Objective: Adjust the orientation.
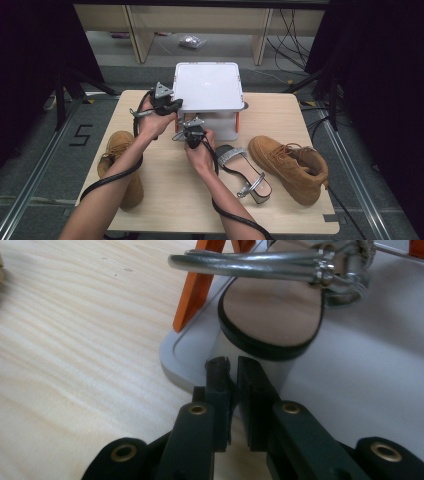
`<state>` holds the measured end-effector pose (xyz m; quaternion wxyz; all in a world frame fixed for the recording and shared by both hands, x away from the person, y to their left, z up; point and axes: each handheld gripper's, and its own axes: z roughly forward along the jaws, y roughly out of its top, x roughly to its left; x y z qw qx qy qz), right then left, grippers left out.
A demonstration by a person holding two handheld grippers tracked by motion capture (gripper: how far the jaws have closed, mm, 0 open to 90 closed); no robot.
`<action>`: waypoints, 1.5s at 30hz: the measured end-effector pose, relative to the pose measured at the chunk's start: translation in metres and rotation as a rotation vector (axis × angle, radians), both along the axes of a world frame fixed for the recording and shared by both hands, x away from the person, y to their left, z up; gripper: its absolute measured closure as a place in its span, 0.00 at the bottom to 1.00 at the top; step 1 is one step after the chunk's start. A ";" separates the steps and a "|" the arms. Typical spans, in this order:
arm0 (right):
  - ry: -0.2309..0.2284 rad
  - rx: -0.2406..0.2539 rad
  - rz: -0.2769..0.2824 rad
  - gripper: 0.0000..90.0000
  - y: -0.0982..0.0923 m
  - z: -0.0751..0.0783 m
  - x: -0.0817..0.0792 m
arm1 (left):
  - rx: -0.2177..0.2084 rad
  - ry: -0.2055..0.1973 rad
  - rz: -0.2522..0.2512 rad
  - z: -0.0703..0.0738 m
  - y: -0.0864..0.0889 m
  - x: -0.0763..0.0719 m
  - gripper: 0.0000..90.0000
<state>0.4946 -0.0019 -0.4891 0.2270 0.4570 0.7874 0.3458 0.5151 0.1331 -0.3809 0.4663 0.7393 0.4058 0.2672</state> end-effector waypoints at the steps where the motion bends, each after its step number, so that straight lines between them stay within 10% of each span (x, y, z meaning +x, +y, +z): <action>1: 0.003 0.000 0.003 0.95 -0.002 0.001 -0.002 | -0.001 0.000 0.000 0.000 0.000 0.000 1.00; 22: -0.012 -0.017 -0.002 1.00 -0.010 0.005 0.002 | -0.001 -0.003 0.001 0.000 0.000 0.000 1.00; 45: 0.205 -0.128 0.063 0.60 -0.072 0.044 -0.017 | 0.000 0.002 0.009 0.000 -0.001 0.000 1.00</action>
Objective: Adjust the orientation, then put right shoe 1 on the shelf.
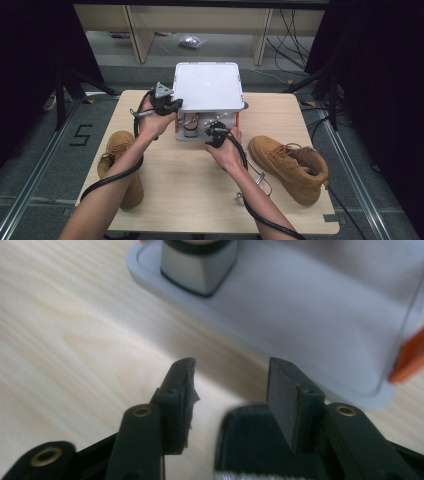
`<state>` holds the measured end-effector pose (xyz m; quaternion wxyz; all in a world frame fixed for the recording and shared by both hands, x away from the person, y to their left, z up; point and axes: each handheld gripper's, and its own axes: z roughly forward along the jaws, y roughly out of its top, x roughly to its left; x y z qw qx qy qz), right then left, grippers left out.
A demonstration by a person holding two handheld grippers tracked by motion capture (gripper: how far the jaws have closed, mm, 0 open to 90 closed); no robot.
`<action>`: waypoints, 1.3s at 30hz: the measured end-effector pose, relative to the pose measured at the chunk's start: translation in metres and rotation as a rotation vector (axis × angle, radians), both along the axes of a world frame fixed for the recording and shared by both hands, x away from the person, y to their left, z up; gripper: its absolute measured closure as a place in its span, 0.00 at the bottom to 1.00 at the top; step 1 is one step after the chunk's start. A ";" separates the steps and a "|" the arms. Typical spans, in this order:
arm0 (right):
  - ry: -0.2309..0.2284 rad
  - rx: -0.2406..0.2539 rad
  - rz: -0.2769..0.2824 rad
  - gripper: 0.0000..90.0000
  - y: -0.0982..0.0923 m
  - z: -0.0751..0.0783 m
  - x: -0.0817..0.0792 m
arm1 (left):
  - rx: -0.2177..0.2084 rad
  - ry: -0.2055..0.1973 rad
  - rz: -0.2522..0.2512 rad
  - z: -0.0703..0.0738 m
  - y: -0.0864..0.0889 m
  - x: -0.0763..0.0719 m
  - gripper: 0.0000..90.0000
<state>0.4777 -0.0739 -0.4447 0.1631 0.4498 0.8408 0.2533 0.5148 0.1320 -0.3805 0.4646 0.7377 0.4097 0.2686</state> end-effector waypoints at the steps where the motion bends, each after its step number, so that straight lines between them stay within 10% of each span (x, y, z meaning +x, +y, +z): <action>1: 0.016 0.000 -0.007 0.59 -0.004 0.001 -0.003 | 0.001 0.000 0.000 0.000 0.000 0.000 1.00; 20: 0.176 0.062 -0.073 0.51 -0.094 0.012 -0.056 | -0.013 0.012 0.000 0.000 0.000 0.002 1.00; 39: 0.341 0.003 -0.081 0.48 -0.113 0.013 -0.066 | -0.015 0.013 -0.001 0.000 0.000 0.002 1.00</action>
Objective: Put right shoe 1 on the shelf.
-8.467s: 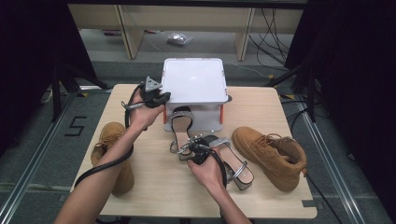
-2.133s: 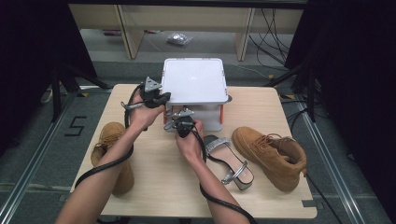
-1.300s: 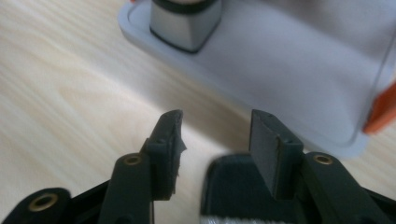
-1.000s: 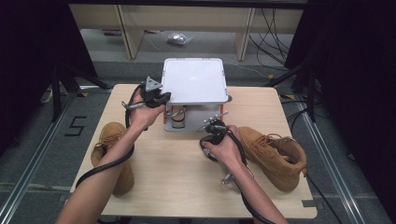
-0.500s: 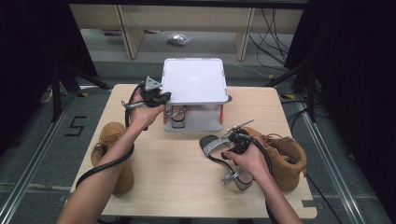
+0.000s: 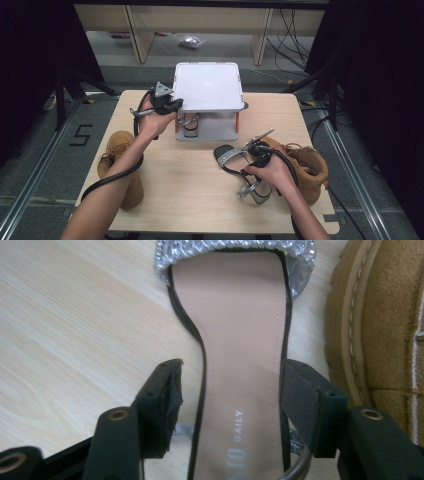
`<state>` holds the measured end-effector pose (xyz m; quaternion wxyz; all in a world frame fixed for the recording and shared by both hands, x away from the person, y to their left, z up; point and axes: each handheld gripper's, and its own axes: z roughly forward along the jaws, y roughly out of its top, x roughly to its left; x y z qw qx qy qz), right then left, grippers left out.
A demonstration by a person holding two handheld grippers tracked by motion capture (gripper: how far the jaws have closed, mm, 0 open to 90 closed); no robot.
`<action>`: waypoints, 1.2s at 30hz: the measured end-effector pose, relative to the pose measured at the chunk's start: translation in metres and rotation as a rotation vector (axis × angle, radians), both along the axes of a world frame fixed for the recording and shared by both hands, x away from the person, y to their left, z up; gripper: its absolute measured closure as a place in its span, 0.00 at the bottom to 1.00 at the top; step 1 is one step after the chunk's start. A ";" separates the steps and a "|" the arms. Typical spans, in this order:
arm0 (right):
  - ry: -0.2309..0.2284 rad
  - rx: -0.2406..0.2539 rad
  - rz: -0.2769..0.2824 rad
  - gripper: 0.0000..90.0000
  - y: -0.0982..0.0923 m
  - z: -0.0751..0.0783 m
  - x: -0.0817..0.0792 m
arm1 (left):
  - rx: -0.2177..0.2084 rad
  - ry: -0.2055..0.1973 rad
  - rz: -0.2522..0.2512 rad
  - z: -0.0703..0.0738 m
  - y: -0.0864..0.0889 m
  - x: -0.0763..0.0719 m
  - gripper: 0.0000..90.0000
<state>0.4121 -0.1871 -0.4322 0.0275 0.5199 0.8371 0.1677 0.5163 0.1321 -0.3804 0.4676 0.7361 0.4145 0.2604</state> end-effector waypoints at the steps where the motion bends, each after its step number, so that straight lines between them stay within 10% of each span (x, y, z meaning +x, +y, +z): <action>1: -0.006 -0.006 0.015 0.47 -0.001 0.000 0.001 | -0.001 0.001 0.000 0.000 0.000 0.000 1.00; 36: 0.103 -0.106 0.128 0.40 0.003 -0.020 0.015 | -0.003 0.007 0.001 0.001 0.000 0.001 1.00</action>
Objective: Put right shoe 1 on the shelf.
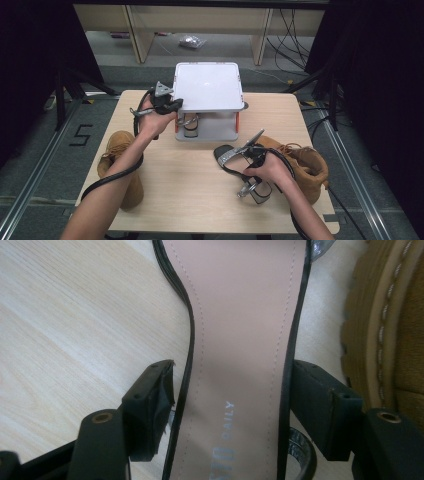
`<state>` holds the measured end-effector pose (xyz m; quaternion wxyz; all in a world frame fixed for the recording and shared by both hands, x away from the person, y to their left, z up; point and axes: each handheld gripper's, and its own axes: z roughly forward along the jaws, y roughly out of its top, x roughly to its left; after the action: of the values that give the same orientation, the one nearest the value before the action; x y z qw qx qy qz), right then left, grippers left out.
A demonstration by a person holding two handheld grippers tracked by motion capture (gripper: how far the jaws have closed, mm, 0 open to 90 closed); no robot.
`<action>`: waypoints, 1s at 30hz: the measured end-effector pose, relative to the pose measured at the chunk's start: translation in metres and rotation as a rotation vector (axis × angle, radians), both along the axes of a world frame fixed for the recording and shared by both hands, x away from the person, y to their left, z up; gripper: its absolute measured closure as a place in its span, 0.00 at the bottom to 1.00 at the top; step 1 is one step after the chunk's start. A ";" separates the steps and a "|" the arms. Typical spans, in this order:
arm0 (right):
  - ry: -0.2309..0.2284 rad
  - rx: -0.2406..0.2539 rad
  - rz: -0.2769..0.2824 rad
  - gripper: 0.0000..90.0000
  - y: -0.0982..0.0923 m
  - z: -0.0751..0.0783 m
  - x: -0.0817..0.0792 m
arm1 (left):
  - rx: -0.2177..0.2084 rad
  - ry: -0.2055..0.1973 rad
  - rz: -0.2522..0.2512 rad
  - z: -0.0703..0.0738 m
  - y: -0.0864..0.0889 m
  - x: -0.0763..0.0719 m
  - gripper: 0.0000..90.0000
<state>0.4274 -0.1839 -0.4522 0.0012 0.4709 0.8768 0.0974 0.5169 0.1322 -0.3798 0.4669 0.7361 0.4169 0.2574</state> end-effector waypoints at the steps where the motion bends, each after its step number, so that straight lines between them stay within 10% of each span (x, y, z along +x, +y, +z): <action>1: 0.008 -0.002 0.000 0.40 0.000 -0.001 0.000 | 0.000 0.000 0.000 0.000 0.000 0.000 1.00; 30: 0.077 -0.075 0.040 0.43 0.011 -0.017 0.012 | 0.012 0.000 -0.006 0.001 0.000 0.000 1.00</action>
<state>0.4394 -0.1727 -0.4688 -0.0167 0.4562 0.8885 0.0463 0.5174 0.1324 -0.3790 0.4633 0.7402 0.4131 0.2584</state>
